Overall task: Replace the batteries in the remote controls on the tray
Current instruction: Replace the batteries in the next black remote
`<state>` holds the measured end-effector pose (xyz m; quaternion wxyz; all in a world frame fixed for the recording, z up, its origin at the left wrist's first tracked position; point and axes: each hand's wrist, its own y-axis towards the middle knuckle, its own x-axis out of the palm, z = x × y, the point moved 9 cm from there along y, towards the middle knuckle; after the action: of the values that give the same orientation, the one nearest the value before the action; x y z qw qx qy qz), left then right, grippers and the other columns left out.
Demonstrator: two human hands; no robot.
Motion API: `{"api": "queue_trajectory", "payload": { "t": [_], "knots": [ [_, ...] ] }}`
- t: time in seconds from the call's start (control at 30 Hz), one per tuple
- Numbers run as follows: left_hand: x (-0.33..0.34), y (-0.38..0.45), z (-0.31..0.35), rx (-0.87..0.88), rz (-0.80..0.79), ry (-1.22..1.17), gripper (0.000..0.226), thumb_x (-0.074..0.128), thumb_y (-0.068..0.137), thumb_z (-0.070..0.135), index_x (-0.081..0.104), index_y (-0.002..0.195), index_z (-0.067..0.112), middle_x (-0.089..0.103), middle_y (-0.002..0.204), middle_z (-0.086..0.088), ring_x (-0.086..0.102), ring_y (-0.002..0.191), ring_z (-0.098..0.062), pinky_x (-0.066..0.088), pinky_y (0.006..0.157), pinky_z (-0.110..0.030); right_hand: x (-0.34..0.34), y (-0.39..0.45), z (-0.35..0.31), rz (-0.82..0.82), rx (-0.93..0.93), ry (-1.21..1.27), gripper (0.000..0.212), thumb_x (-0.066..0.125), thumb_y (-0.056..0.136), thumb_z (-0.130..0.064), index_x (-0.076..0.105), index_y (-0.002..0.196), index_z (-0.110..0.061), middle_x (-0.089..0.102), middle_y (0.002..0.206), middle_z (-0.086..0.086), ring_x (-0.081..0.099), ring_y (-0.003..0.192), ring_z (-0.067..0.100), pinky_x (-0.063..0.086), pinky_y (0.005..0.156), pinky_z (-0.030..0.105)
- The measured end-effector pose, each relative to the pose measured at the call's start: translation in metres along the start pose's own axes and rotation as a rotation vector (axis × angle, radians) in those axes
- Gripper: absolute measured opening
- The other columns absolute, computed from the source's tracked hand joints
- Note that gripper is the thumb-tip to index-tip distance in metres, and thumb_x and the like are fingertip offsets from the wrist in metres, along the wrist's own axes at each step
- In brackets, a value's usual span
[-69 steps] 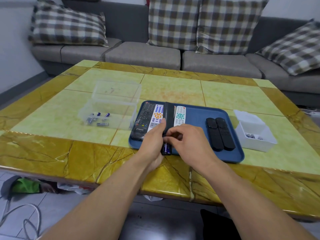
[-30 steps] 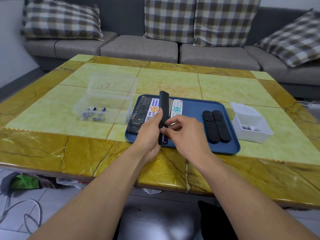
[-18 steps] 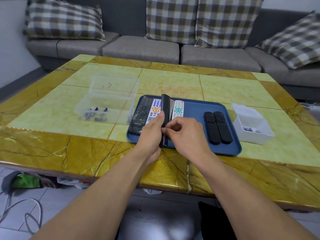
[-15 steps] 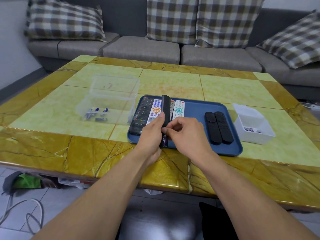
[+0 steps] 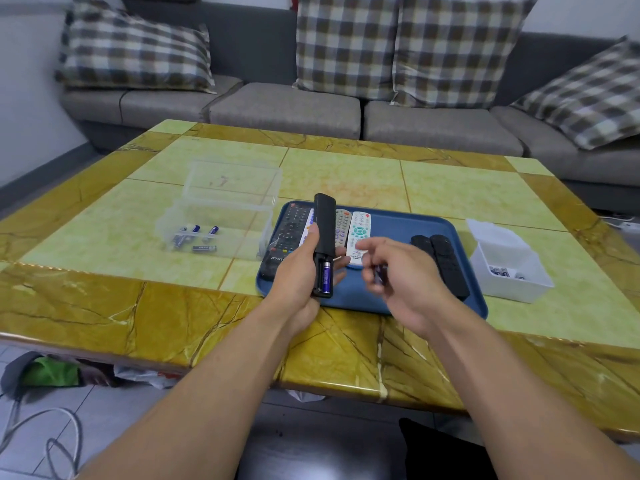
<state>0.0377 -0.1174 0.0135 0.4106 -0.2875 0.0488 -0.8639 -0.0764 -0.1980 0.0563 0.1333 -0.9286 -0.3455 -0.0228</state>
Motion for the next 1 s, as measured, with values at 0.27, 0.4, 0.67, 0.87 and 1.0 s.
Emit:
{"api": "queue_trajectory", "payload": {
  "t": [0.27,0.4,0.67,0.87,1.0],
  "knots": [
    [0.006,-0.004,-0.005,-0.09,-0.079,-0.018,0.053,0.055,0.101,0.047,0.069,0.115,-0.003,0.071,0.101,-0.019,0.064,0.097,-0.034,0.046,0.092,-0.048,0.028,-0.011,-0.016,-0.214,-0.467,-1.034,0.01,0.069,0.088,-0.032,0.077,0.093,-0.036,0.057,0.054,-0.02,0.054,0.058,0.002,0.048,0.061,0.03],
    [0.004,-0.004,-0.013,-0.161,-0.084,-0.028,0.053,0.054,0.102,0.044,0.068,0.114,-0.005,0.071,0.105,-0.023,0.068,0.087,-0.034,0.056,0.071,-0.04,0.033,-0.01,-0.015,-0.257,-0.509,-1.134,0.014,0.076,0.082,-0.038,0.076,0.092,-0.048,0.066,0.071,-0.022,0.065,0.087,0.008,0.053,0.074,0.035],
    [0.007,-0.01,-0.019,-0.264,-0.104,-0.075,0.046,0.051,0.105,0.034,0.062,0.131,-0.001,0.066,0.121,-0.026,0.068,0.078,-0.032,0.052,0.049,-0.031,0.039,-0.013,-0.02,-0.305,-0.596,-1.245,0.014,0.075,0.082,-0.047,0.076,0.096,-0.049,0.061,0.077,-0.012,0.055,0.078,0.005,0.048,0.068,0.035],
    [0.001,-0.003,-0.022,-0.245,-0.084,-0.106,0.032,0.054,0.104,0.028,0.07,0.114,0.002,0.074,0.111,-0.018,0.073,0.083,-0.028,0.06,0.063,-0.038,0.052,-0.028,-0.023,-0.28,-0.733,-1.424,0.021,0.063,0.082,-0.048,0.073,0.1,-0.051,0.056,0.073,-0.01,0.055,0.073,0.009,0.045,0.06,0.032],
    [0.003,-0.005,-0.022,-0.278,-0.082,-0.15,0.031,0.052,0.105,0.028,0.07,0.112,0.004,0.076,0.091,-0.012,0.073,0.065,-0.023,0.058,0.052,-0.032,0.062,-0.038,-0.024,-0.214,-0.854,-1.468,0.019,0.057,0.076,-0.04,0.073,0.087,-0.038,0.049,0.065,-0.011,0.053,0.061,0.011,0.046,0.051,0.031]
  ]
}}
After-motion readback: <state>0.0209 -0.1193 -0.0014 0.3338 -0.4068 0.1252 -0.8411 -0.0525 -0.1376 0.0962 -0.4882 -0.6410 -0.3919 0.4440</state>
